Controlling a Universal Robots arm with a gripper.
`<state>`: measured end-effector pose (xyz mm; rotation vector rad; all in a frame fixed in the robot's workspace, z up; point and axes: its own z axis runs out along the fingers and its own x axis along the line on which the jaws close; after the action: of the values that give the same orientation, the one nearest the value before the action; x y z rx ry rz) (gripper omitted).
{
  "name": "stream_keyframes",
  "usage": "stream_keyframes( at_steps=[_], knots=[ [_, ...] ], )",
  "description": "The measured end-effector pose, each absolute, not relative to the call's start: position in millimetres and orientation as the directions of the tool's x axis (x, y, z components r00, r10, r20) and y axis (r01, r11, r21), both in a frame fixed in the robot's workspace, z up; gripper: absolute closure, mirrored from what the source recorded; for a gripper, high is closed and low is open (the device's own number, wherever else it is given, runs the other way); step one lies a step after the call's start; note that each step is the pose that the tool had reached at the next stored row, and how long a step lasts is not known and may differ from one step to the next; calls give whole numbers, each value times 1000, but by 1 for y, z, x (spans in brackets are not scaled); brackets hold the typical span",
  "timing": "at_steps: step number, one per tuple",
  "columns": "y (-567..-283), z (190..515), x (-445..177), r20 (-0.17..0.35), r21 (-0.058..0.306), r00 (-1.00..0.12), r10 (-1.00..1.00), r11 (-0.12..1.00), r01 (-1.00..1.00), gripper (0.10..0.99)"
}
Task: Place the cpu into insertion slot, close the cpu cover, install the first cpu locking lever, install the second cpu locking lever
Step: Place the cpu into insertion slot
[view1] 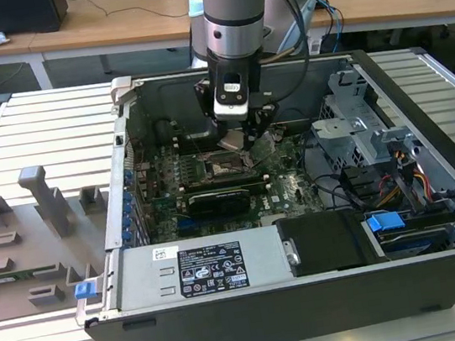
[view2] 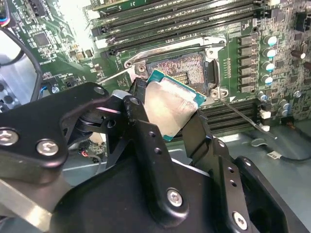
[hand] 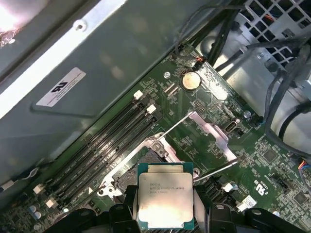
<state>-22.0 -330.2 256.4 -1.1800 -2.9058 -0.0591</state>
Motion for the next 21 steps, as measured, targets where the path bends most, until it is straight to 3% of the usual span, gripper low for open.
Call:
stream_keyframes(
  at_steps=[21],
  knots=[
    [-330,256,-22,18,33,-525,851,524,851,545]
  ],
)
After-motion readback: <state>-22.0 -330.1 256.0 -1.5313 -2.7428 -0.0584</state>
